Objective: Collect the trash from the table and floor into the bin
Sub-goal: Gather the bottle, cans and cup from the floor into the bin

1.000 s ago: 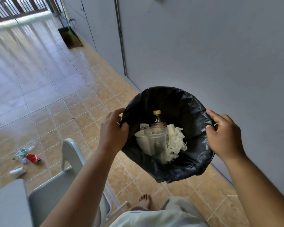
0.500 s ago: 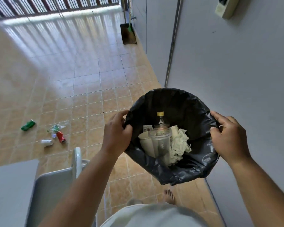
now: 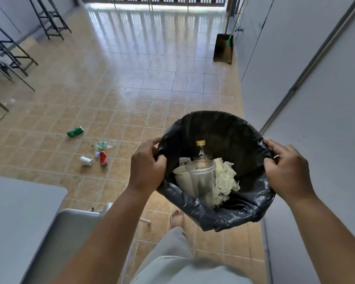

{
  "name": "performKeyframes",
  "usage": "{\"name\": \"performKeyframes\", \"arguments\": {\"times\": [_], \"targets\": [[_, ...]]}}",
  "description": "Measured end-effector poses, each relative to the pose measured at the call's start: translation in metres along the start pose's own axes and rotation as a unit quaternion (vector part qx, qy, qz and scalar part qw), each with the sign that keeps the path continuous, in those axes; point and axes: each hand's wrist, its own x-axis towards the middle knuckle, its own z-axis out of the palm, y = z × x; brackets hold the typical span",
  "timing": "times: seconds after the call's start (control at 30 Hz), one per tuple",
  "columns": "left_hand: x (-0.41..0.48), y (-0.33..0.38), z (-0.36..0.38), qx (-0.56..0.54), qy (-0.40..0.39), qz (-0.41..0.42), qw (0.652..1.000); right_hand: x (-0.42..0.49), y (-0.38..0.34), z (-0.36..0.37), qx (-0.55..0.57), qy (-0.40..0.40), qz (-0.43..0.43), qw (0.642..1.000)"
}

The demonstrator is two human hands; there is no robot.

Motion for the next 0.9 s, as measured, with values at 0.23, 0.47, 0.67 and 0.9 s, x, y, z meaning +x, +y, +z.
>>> {"name": "performKeyframes", "arguments": {"times": [0.23,0.47,0.67,0.9], "targets": [[0.11,-0.034,-0.01,0.014,0.036,-0.031,0.999,0.116,-0.054,0.064,0.007,-0.04,-0.037,0.998],[0.209,-0.057,-0.016,0.037,0.091,-0.07,0.993,0.223,-0.099,0.124,0.042,-0.069,-0.076,0.994],[0.283,-0.076,-0.001,0.066,0.13,-0.126,0.981,0.325,-0.119,0.184,0.074,-0.115,-0.134,0.982],[0.354,-0.084,0.012,0.076,0.195,-0.204,0.956,0.441,-0.156,0.245,0.103,-0.182,-0.199,0.957]]}}
